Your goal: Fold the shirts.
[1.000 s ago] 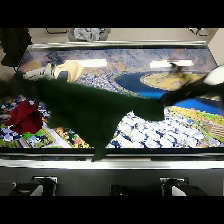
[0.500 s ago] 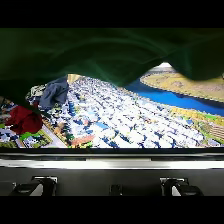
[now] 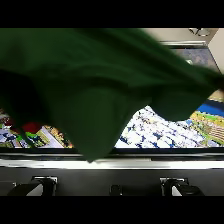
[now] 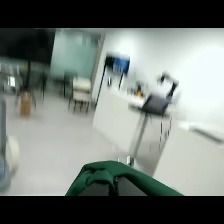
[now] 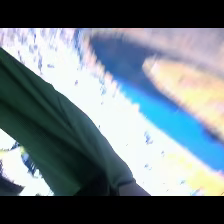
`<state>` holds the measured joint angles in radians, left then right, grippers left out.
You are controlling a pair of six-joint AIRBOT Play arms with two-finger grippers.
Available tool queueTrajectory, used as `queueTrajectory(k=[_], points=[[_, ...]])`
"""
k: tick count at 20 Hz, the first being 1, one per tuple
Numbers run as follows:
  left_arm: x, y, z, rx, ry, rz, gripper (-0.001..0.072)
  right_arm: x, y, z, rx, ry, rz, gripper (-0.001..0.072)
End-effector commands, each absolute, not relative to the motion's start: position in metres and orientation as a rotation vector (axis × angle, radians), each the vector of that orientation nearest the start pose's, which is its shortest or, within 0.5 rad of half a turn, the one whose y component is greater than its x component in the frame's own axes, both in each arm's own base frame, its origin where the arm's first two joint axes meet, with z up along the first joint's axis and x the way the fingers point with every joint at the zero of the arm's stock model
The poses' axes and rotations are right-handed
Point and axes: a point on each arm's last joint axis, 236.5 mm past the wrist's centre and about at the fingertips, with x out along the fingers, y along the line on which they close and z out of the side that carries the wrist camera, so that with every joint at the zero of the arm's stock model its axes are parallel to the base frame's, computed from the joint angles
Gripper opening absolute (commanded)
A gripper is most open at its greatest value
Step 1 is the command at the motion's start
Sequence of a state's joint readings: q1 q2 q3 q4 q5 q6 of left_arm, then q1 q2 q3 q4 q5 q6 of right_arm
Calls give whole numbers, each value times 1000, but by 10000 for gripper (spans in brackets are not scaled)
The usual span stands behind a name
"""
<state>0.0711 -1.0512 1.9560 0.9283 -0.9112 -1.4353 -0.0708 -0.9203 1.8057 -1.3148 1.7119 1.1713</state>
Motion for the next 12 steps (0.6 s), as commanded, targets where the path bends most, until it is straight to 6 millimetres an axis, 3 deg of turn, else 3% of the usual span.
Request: queueTrajectory(k=[1,3,6,8,10,11,12], points=[[457,-110,375,-251,333,-480,23,275,35,192,-173,1178,390,38],[506,-135,282,-230,516,-522,23,296,34,110,-109,1274,379,38],[551,-161,163,-262,733,-539,24,341,32,14,-21,1289,320,39],[560,-167,109,-282,836,-536,24,367,34,-19,31,1287,303,39],[557,-168,78,-315,926,-531,38,386,38,-43,78,1276,291,39],[550,-167,69,-321,972,-538,180,389,40,-51,102,1280,292,39],[541,-165,65,-315,1016,-551,437,391,43,-54,122,1282,295,39]])
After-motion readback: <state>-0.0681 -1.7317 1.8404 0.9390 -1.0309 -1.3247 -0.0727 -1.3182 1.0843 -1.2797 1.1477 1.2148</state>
